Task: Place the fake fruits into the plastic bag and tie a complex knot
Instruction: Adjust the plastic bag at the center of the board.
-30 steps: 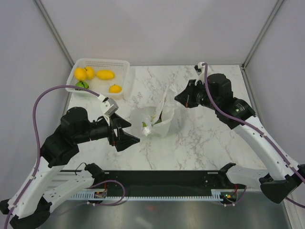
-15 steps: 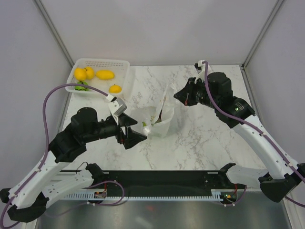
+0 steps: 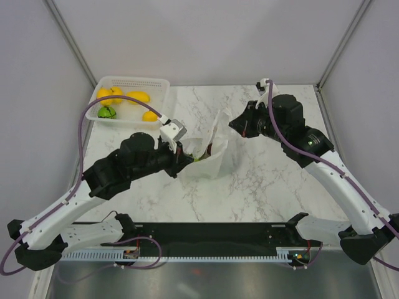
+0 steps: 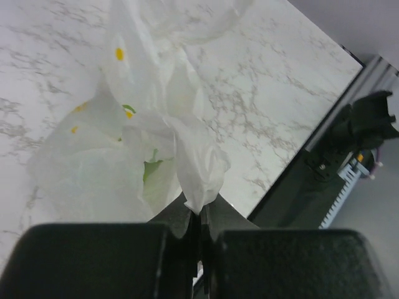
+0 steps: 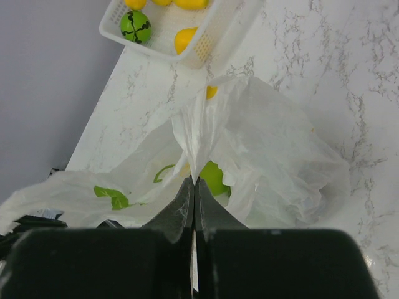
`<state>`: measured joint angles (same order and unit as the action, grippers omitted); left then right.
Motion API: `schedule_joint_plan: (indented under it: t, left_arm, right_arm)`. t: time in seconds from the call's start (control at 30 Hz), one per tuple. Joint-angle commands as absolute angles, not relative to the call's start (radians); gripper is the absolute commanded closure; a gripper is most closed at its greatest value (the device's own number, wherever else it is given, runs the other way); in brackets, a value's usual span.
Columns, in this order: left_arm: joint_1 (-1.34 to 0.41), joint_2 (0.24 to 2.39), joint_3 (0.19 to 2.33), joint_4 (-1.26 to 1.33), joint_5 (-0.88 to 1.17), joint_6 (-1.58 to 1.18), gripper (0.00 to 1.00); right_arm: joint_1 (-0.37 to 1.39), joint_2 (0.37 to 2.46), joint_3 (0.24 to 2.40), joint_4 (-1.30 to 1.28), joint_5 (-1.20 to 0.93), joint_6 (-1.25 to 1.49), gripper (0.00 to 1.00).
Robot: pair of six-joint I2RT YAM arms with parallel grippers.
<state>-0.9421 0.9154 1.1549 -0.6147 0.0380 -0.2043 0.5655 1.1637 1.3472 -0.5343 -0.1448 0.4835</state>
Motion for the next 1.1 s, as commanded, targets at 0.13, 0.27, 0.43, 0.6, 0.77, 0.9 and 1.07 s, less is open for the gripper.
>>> schedule_joint_plan:
  t: [0.13,0.27,0.43,0.6,0.77,0.9,1.07]
  left_arm:
    - [-0.910,1.002,1.403,-0.744,-0.437,-0.294,0.98]
    - [-0.845,1.084,1.531,-0.798,-0.476,-0.284,0.98]
    - [-0.747,1.158,1.569,-0.804,-0.407,-0.291,0.98]
    - [-0.646,1.207,1.577,-0.790,-0.269,-0.293,0.98]
    - [-0.609,1.232,1.589,-0.781,-0.247,-0.276,0.98]
    - [-0.586,1.229,1.586,-0.775,-0.268,-0.273,0.98]
    - [-0.575,1.227,1.562,-0.758,-0.249,-0.278,0.98]
  right_arm:
    - [0.563,1.149,1.485,-0.649,0.000,0.502,1.00]
    - [0.563,1.161,1.525,-0.672,0.031,0.494,0.93]
    - [0.561,1.144,1.433,-0.634,-0.053,0.443,0.74]
    - [0.564,1.124,1.329,-0.566,-0.127,0.446,0.58]
    - [0.563,1.094,1.266,-0.497,-0.187,0.451,0.52]
    - [0.563,1.082,1.229,-0.480,-0.244,0.427,0.45]
    - [0.565,1.019,1.155,-0.408,-0.244,0.376,0.22]
